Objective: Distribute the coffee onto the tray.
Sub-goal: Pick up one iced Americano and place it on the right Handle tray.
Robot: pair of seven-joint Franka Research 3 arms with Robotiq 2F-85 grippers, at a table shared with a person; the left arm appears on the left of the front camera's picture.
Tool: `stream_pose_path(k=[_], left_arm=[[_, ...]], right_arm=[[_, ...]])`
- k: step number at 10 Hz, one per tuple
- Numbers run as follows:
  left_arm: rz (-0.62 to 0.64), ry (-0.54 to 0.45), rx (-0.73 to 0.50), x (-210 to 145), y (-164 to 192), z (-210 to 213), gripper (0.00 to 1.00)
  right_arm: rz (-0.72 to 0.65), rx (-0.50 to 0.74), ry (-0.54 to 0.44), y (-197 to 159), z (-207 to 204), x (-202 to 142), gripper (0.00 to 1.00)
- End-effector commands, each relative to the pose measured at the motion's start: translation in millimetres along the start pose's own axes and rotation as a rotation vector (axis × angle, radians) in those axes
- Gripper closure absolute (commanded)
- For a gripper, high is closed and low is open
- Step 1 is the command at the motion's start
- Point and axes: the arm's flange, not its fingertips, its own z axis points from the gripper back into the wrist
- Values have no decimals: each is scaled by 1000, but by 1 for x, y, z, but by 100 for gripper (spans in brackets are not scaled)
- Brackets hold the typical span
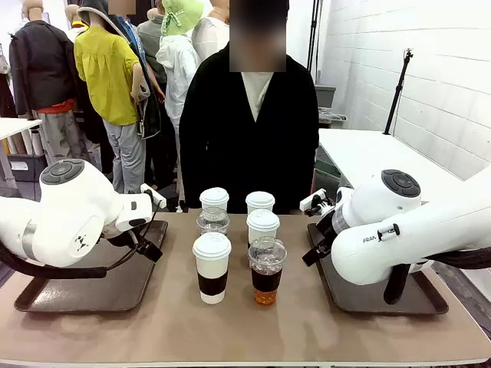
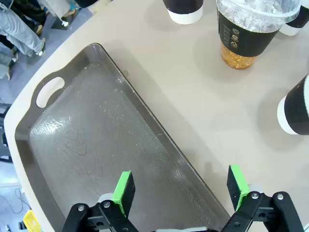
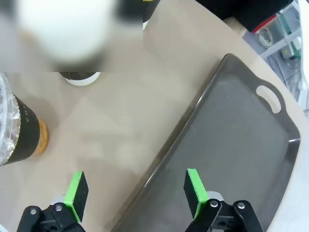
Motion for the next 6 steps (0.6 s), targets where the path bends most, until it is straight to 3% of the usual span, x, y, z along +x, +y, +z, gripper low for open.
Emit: stream_pose_path(k=[1, 6], left_arm=[[0, 0, 0, 0, 0, 0, 0], [0, 0, 0, 0, 0, 0, 0]], right_arm=[[0, 0, 0, 0, 0, 0, 0], [0, 0, 0, 0, 0, 0, 0]])
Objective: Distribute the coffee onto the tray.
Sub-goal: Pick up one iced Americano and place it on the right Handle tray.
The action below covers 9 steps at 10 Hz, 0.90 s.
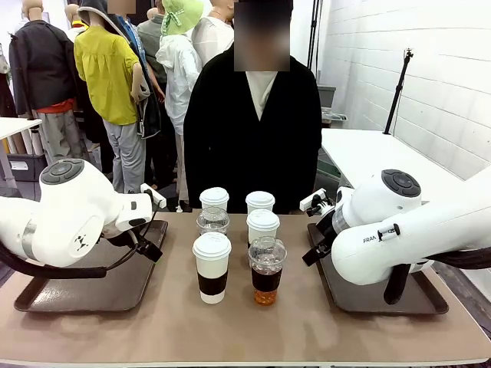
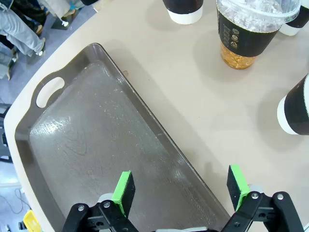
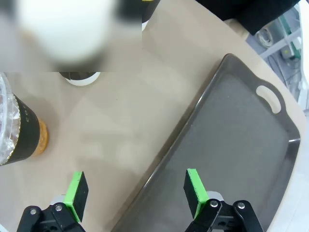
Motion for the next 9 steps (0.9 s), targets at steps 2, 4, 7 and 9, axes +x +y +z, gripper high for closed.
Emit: stream_pose_path(k=[2, 4, 7, 9], left_arm=[[0, 0, 0, 0, 0, 0, 0], [0, 0, 0, 0, 0, 0, 0], [0, 0, 0, 0, 0, 0, 0], [-12, -45, 8, 15, -3, 26, 0]], right_arm=[[0, 0, 0, 0, 0, 0, 0], [0, 0, 0, 0, 0, 0, 0], [-8, -2, -15, 0, 4, 1, 0], [-7, 8, -53, -9, 24, 7, 0]])
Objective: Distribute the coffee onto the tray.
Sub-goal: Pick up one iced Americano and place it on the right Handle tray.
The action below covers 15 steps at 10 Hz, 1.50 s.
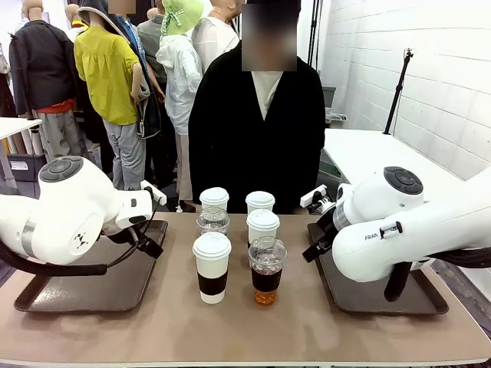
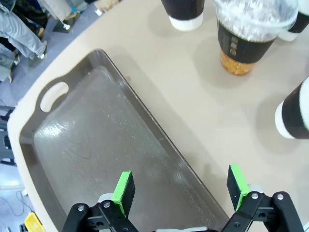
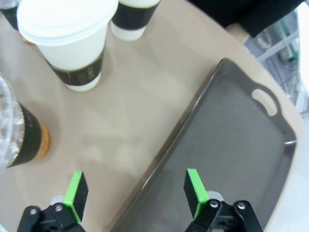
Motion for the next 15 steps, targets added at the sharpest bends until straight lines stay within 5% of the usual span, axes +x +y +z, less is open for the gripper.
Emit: stream_pose_path(k=[1, 6, 10, 15], left_arm=[[-20, -43, 12, 18, -2, 29, 0], [-88, -109, 89, 46, -5, 96, 0], [-86, -129, 81, 48, -3, 106, 0], [-147, -248, -102, 26, 32, 131, 0]], right_arm=[[2, 6, -45, -11, 20, 6, 0], [41, -18, -105, -19, 74, 20, 0], [56, -7, -131, -23, 88, 19, 0], [59, 107, -261, -41, 110, 1, 0]])
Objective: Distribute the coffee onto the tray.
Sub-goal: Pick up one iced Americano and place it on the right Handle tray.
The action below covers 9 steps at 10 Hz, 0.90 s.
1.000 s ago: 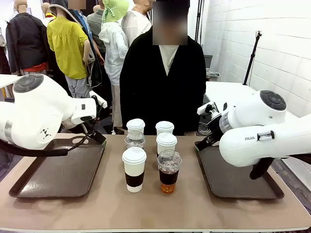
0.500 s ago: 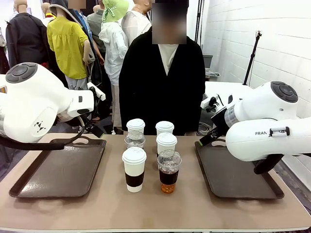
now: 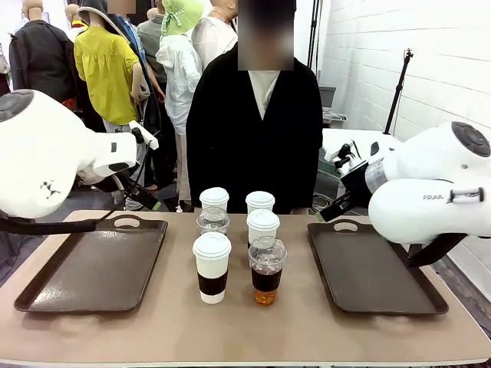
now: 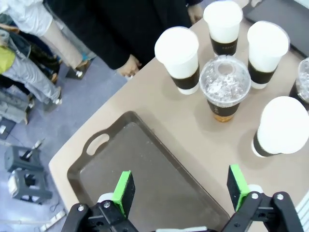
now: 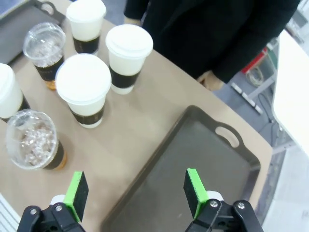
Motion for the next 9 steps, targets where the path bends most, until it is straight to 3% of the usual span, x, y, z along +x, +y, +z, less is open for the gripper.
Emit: stream_pose_path(k=[1, 5, 8, 9], left_arm=[[-47, -81, -155, -24, 21, 15, 0], [-63, -149, -304, -32, 48, 14, 0], [-57, -147, -248, -28, 48, 10, 0], [-50, -139, -281, -32, 50, 17, 0]], right_arm=[[26, 117, -91, -11, 11, -27, 0], [18, 218, -184, -28, 13, -39, 0], [17, 180, -136, -28, 6, -35, 0], [-5, 187, -160, -41, 14, -16, 0]])
